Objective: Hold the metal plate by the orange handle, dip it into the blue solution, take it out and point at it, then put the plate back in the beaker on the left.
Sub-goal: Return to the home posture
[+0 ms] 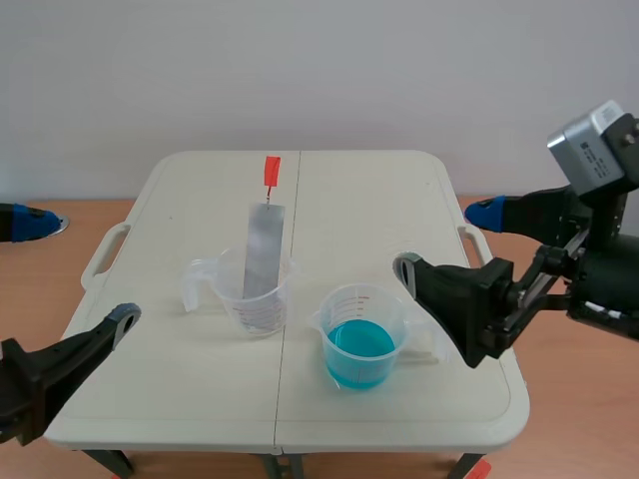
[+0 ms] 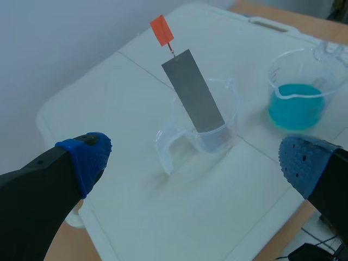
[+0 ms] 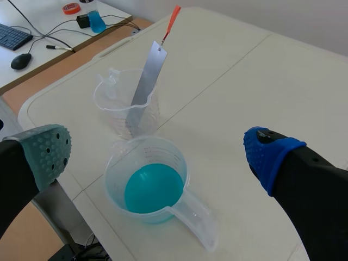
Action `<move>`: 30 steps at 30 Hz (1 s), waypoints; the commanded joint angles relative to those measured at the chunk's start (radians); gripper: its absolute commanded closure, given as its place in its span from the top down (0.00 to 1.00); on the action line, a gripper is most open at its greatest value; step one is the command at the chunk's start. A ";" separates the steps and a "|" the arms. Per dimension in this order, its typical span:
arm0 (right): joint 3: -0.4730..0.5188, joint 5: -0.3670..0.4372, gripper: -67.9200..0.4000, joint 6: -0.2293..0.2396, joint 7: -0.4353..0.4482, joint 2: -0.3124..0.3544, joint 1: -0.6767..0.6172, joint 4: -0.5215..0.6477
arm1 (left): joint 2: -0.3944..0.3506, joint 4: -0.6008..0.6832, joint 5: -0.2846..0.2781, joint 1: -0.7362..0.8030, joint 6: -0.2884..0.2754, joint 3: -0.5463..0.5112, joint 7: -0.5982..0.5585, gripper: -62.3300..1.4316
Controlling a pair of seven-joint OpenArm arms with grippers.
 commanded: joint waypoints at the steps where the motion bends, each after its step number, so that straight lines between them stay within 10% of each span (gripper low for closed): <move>1: 0.017 0.011 0.98 -0.004 0.017 0.005 -0.009 0.037 | 0.016 0.025 -0.003 0.035 0.004 -0.005 -0.021 1.00; 30: 0.050 -0.034 0.98 -0.050 0.029 0.002 -0.082 0.092 | -0.001 0.125 -0.003 0.148 0.004 -0.005 -0.063 1.00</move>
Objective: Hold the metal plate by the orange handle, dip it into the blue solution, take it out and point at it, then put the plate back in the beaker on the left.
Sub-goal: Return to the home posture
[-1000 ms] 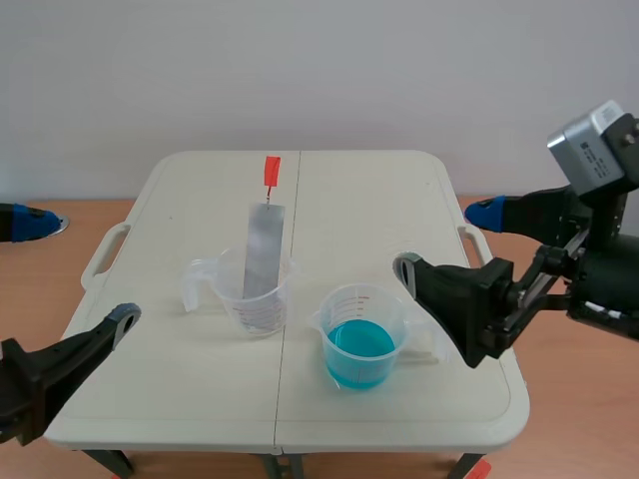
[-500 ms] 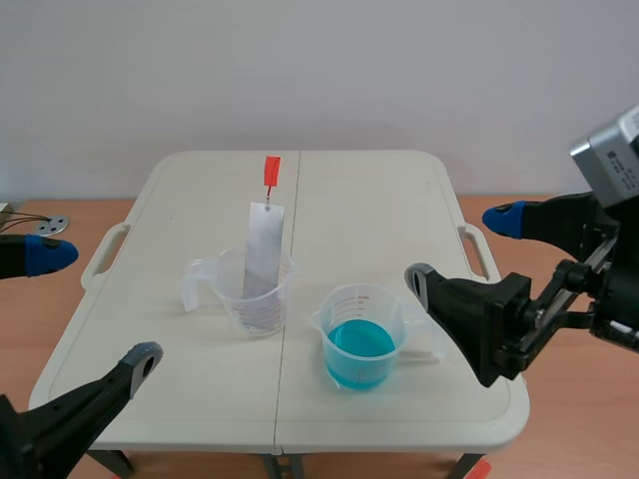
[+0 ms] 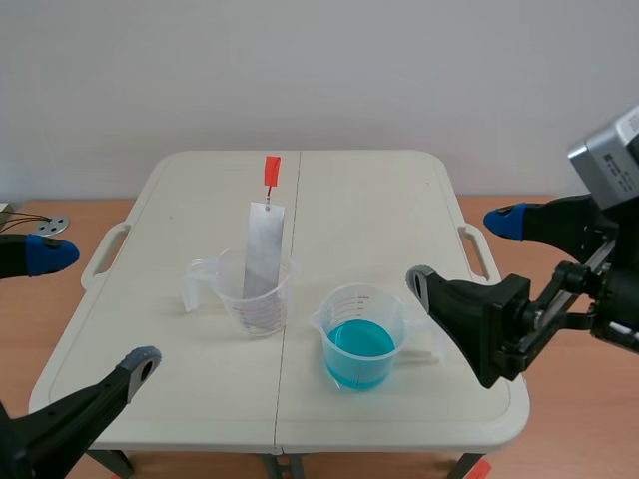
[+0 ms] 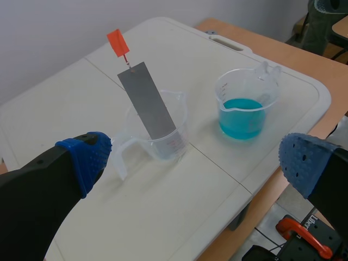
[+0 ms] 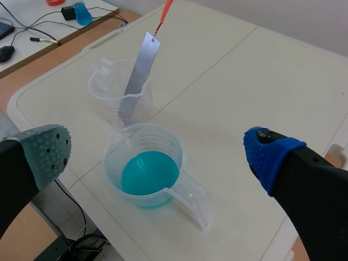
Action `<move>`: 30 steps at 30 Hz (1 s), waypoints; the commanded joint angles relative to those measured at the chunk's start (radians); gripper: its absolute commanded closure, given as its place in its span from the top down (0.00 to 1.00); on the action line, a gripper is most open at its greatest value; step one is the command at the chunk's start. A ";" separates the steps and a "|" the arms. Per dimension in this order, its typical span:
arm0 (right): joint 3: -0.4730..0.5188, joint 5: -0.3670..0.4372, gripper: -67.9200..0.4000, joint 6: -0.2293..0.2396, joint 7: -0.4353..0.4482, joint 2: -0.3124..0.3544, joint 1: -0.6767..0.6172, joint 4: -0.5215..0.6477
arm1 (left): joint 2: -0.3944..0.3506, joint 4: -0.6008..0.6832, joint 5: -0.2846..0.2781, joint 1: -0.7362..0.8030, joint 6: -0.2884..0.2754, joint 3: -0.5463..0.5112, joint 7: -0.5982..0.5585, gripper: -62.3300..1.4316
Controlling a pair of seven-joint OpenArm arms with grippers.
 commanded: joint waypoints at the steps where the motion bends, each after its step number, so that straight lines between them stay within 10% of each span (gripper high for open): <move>1: 0.009 0.011 0.98 -0.001 0.010 0.002 0.011 0.018 | 0.003 0.023 -0.003 0.000 0.002 -0.005 -0.018 1.00; 30: 0.009 0.011 0.98 0.000 0.006 0.003 0.011 0.018 | 0.003 0.049 -0.003 -0.003 0.002 -0.005 -0.017 1.00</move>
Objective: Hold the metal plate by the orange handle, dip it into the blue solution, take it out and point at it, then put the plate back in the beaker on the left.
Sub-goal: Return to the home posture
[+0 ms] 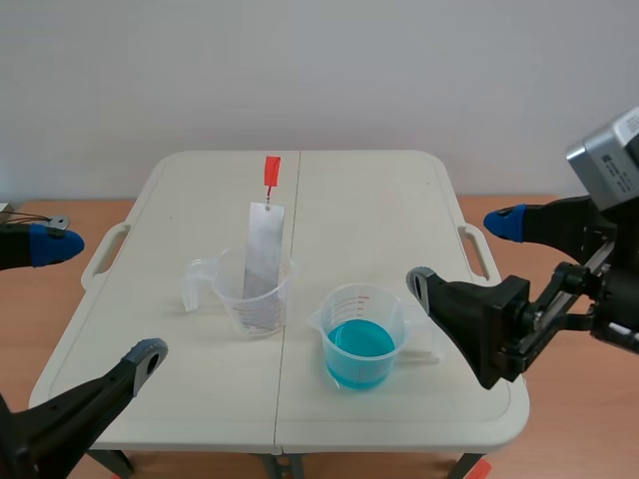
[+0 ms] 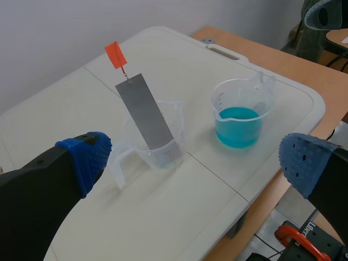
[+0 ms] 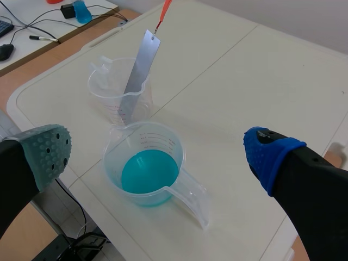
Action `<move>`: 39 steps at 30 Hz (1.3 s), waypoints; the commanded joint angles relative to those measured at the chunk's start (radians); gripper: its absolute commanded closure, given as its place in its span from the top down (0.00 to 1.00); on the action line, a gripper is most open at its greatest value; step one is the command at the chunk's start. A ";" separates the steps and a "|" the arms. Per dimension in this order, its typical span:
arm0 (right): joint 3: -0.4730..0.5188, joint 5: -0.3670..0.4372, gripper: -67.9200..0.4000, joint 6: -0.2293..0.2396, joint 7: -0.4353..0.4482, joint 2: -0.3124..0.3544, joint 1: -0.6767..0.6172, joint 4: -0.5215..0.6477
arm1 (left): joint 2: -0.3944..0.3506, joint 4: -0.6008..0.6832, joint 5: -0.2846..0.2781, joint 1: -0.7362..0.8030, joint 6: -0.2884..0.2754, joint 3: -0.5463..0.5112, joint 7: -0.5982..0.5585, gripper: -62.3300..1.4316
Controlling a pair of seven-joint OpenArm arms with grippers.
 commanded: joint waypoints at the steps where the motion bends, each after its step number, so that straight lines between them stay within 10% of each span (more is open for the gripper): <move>1: 0.009 0.011 0.98 0.000 0.013 0.003 0.011 0.018 | 0.003 0.023 -0.003 -0.003 0.002 -0.005 -0.017 1.00; 39: 0.009 0.011 0.98 -0.001 0.040 0.002 0.014 0.018 | 0.005 0.023 -0.003 -0.003 0.002 -0.005 -0.016 1.00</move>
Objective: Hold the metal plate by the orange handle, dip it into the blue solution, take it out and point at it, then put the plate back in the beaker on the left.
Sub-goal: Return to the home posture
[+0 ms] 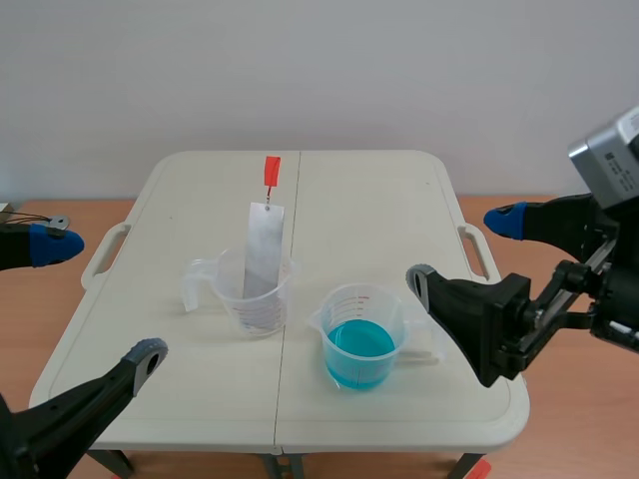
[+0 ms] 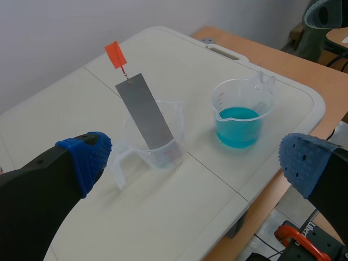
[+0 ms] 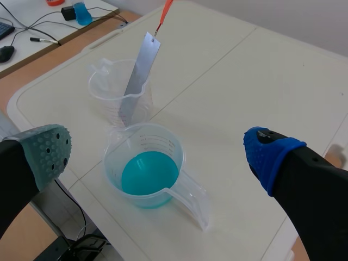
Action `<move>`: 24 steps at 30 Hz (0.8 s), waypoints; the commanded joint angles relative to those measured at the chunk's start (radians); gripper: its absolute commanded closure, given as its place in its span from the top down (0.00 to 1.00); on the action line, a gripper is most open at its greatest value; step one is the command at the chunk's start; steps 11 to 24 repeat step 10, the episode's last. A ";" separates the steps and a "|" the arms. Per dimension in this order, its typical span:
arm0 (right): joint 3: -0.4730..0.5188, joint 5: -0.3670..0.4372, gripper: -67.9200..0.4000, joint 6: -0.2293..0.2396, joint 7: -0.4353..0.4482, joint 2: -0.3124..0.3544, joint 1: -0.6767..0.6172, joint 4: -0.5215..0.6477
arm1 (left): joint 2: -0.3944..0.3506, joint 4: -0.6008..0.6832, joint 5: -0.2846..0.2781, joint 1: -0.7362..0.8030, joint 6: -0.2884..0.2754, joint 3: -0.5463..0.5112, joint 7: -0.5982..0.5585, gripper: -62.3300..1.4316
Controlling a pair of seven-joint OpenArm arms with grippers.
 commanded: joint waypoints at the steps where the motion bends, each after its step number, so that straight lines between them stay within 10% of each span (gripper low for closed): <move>1: 0.009 0.011 0.98 -0.001 0.022 0.002 0.014 0.018 | 0.005 0.023 -0.003 -0.003 0.002 -0.005 -0.016 1.00; 24: 0.009 0.011 0.98 -0.001 0.025 0.003 0.014 0.018 | 0.005 0.023 -0.003 -0.003 0.002 -0.005 -0.016 1.00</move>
